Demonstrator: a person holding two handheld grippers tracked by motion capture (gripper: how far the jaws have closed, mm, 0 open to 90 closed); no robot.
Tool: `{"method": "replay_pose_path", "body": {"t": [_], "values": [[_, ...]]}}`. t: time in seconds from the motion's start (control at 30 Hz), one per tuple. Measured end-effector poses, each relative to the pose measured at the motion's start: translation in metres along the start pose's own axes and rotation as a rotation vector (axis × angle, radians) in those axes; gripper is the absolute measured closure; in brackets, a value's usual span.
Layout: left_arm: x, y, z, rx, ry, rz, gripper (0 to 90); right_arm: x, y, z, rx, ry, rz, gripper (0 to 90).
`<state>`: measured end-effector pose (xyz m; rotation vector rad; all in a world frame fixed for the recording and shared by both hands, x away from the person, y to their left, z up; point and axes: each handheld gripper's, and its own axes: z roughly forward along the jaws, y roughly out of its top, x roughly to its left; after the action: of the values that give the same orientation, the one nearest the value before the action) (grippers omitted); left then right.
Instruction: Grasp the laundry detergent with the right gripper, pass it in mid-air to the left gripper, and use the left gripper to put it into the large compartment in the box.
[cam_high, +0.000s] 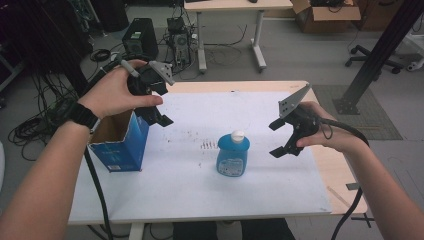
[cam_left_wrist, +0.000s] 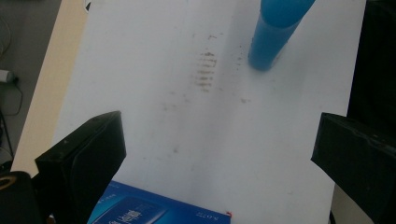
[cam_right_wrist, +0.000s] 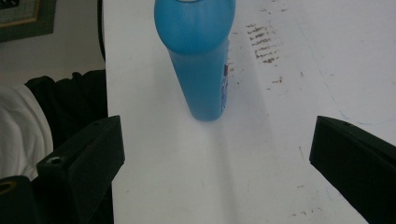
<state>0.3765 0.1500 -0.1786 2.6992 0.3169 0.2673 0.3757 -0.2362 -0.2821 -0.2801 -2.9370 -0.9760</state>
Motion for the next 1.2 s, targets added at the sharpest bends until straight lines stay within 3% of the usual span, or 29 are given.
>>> {"method": "replay_pose_path", "body": {"t": [0.23,0.67,0.97,1.2], "values": [[-0.001,0.002,-0.002,0.0,0.003,0.004,3.2,0.0,0.003,-0.004,-0.015,-0.001,-0.007,3.1],[-0.003,0.004,0.003,-0.008,-0.002,0.003,3.2,0.0,-0.001,-0.007,-0.103,-0.009,-0.012,2.5],[-0.005,0.003,0.006,-0.009,-0.01,0.001,3.2,-0.001,-0.007,-0.001,-0.206,0.0,-0.001,2.0],[-0.007,0.002,0.004,-0.013,-0.012,-0.003,3.2,-0.001,-0.016,0.015,-0.293,0.026,0.017,2.1]]}}
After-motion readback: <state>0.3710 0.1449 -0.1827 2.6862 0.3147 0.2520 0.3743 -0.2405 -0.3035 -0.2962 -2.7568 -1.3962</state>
